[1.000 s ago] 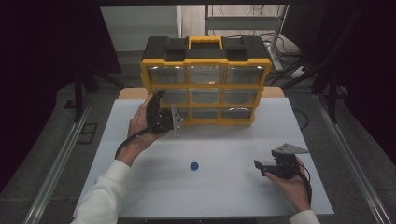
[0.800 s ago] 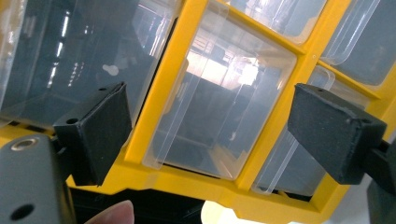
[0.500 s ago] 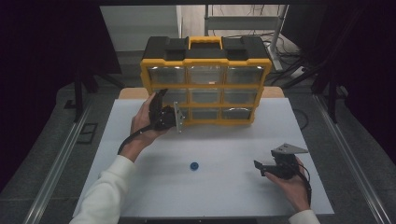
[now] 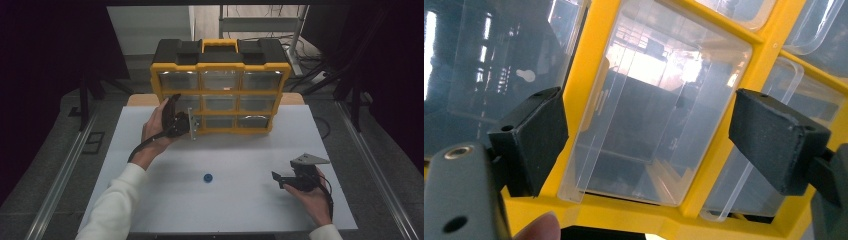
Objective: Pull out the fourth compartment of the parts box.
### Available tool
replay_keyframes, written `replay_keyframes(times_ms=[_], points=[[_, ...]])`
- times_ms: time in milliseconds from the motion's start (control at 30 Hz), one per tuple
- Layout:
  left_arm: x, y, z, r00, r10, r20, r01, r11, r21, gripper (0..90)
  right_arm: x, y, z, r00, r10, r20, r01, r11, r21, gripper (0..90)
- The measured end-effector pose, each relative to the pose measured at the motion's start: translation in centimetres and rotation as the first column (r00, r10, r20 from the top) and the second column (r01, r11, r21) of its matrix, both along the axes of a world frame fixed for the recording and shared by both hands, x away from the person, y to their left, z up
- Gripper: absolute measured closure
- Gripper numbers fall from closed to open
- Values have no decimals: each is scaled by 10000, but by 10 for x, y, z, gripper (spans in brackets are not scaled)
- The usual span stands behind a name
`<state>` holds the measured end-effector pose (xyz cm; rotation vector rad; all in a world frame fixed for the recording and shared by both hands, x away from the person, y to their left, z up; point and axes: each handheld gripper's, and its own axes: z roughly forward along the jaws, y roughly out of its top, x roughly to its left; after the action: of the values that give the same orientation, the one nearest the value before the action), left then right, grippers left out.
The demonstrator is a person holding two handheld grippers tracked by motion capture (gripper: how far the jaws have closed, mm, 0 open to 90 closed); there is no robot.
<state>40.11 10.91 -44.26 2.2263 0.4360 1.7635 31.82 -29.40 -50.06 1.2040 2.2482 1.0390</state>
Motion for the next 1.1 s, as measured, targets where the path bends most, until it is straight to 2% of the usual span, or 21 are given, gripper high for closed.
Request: replay_keyframes(times_ms=[233,467,867,1100], points=[[5,2,-2,9999,137,-43,-137,9999,-18,210,1,1,-1,10000,-9,-14,9,10000,-61,156],[6,0,-4,9990,291,343,-299,9993,244,269,1,1,-1,10000,11,-29,-12,10000,-99,156],[4,2,-4,9936,316,1083,-412,9953,871,513,1,1,-2,10000,19,-47,-20,9999,-141,158],[3,3,-3,9892,417,1406,-528,9957,757,637,1,0,-1,10000,-17,-66,17,9999,-138,157]])
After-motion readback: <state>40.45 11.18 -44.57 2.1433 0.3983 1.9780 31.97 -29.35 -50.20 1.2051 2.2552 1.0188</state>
